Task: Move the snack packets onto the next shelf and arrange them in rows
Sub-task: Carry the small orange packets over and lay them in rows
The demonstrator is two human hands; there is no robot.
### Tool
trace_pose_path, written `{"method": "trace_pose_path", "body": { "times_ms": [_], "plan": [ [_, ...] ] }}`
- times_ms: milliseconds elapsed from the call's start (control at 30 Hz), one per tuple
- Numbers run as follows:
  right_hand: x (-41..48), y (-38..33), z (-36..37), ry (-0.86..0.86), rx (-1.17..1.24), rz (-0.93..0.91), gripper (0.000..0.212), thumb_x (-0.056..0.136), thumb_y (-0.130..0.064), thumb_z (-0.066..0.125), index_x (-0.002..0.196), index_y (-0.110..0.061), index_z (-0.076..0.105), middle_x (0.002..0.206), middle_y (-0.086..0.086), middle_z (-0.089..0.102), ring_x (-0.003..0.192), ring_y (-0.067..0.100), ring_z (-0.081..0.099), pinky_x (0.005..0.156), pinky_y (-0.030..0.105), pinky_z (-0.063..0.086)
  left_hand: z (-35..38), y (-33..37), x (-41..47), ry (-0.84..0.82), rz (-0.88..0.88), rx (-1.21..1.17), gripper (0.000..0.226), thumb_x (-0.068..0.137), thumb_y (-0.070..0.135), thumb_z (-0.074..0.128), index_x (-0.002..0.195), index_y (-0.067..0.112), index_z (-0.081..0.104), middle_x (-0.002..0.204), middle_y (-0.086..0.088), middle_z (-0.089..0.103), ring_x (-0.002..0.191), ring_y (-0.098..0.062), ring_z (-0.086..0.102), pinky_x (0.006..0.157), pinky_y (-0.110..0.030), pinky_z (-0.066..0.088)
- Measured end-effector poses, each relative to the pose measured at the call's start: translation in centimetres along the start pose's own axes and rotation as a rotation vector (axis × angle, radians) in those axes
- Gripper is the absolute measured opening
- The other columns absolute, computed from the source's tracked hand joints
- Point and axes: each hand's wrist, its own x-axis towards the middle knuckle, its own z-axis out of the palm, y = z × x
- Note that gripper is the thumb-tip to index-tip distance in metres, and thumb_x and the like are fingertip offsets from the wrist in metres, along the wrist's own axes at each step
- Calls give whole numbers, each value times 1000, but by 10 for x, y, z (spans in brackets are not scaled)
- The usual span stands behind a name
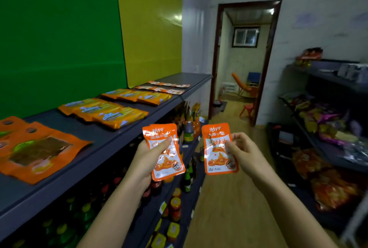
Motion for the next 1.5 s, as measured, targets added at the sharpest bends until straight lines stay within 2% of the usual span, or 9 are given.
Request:
{"method": "trace_pose_path", "body": {
  "times_ms": [267, 367, 500, 633, 733, 867, 1200, 1333, 1500],
  "plan": [
    [127, 42, -17, 45, -41, -36, 7, 95, -27, 48, 89, -31, 50, 97, 2, 68, 85, 21, 69, 78, 45, 57, 58, -1, 136, -47, -2, 75, 28, 82, 22, 68, 107, 8, 64, 94, -11, 72, 79, -26, 70, 70, -35, 56],
    [174, 65, -24, 41, -32, -16, 8, 95, -25, 49, 90, -31, 52, 95, 0, 68, 83, 20, 70, 78, 45, 58, 81, -7, 179, -56, -17, 91, 29, 83, 20, 67, 108, 8, 62, 96, -15, 71, 75, -28, 69, 55, -31, 55],
    [248, 90, -35, 2, -5, -40, 9, 96, -24, 47, 90, -30, 51, 94, -1, 67, 78, 16, 70, 69, 34, 58, 113, -8, 242, 22, 8, 96, 28, 81, 20, 68, 106, 9, 63, 97, -14, 72, 80, -28, 70, 74, -39, 57],
    [331, 103, -44, -37, 3, -108, 12, 96, -25, 46, 88, -33, 49, 89, -5, 65, 75, 11, 68, 60, 23, 54, 154, -7, 303, 77, 33, 99, 27, 80, 22, 69, 104, 11, 63, 95, -12, 72, 80, -27, 70, 76, -40, 57],
    [395, 105, -54, -99, -23, -166, 7, 96, -25, 46, 95, -30, 50, 86, -7, 63, 74, 11, 67, 61, 25, 53, 182, 3, 348, 142, 63, 95, 15, 81, 22, 69, 94, 18, 62, 90, -7, 72, 73, -20, 69, 65, -31, 56],
    [474, 112, -64, -173, -5, -220, 12, 96, -26, 45, 106, -20, 51, 91, -5, 65, 75, 10, 67, 54, 15, 52, 203, 14, 403, 236, 105, 105, 16, 80, 22, 70, 92, 20, 60, 83, -5, 72, 62, -16, 70, 58, -29, 55],
    [630, 129, -5, -343, 59, -251, 8, 96, -24, 46, 102, -22, 51, 84, -1, 64, 73, 13, 65, 62, 27, 51, 210, 23, 509, 445, 158, 118, 13, 79, 20, 70, 87, 20, 60, 81, -3, 71, 54, -11, 67, 58, -28, 54],
    [695, 122, 34, -361, 32, -292, 6, 94, -28, 50, 91, -30, 54, 89, 6, 69, 87, 24, 68, 82, 45, 54, 207, 36, 559, 484, 238, 94, 7, 83, 17, 67, 89, 16, 63, 73, -1, 72, 52, -9, 68, 58, -28, 58],
    [764, 94, 82, -421, 32, -358, 17, 95, -25, 47, 108, -17, 55, 86, 0, 64, 79, 16, 65, 68, 28, 49, 191, 56, 615, 576, 255, 120, 2, 85, 17, 64, 85, 16, 62, 65, 1, 70, 49, -8, 67, 53, -26, 57]
  ]
}}
